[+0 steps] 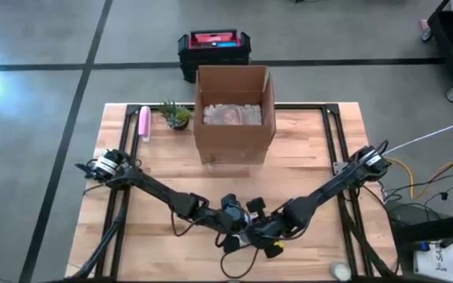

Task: Wrap mug
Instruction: Put the wrapped gray mug into the cardboard box

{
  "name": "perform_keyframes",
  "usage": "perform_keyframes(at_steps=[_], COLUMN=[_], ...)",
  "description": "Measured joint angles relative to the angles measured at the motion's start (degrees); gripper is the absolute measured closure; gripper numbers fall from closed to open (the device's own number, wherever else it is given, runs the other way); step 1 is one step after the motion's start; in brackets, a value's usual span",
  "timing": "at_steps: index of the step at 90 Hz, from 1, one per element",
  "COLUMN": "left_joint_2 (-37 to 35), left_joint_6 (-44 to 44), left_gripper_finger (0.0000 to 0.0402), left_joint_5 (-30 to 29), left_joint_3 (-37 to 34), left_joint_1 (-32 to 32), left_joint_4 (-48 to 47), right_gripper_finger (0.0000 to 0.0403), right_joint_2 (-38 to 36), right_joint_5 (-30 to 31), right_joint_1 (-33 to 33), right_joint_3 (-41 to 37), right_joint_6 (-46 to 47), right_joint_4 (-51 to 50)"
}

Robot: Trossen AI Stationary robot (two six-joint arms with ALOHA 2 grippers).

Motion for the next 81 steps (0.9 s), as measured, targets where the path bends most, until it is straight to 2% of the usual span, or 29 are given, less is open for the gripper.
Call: perform_keyframes(at_steps=[12,25,41,58,72,81], left_joint_2=[0.09,0.12,0.13,0.13,0.13,0.13], left_joint_6=[-0.03,-0.03,-0.03,0.02,0.06,0.08], left_gripper_finger=[0.0402,0.0402,0.0402,0.0402,0.0402,0.0402], left_joint_5=[0.61,0.67,0.70,0.82,0.80,0.83], left_joint_3=[-0.02,-0.09,-0.15,-0.15,-0.15,-0.17], left_joint_1=[0.11,0.11,0.11,0.00,0.15,0.28], left_joint_4=[-0.32,-0.09,1.13,1.17,1.28,1.64], right_gripper_finger=[0.0401,0.0401,0.0401,0.0401,0.0401,0.0401], right_joint_2=[-3.61,-5.28,-5.64,-6.89,-5.43,-2.73], right_joint_5=[1.42,6.09,3.80,4.27,-0.42,-1.12], right_joint_1=[-0.20,-0.72,-0.73,0.30,0.37,0.36], right_joint_3=[2.30,-1.21,-9.35,-9.19,-10.29,-11.34], right_joint_6=[0.84,2.68,2.77,0.43,0.71,0.69], right_joint_4=[-7.79,-11.44,-0.53,8.55,12.76,14.98])
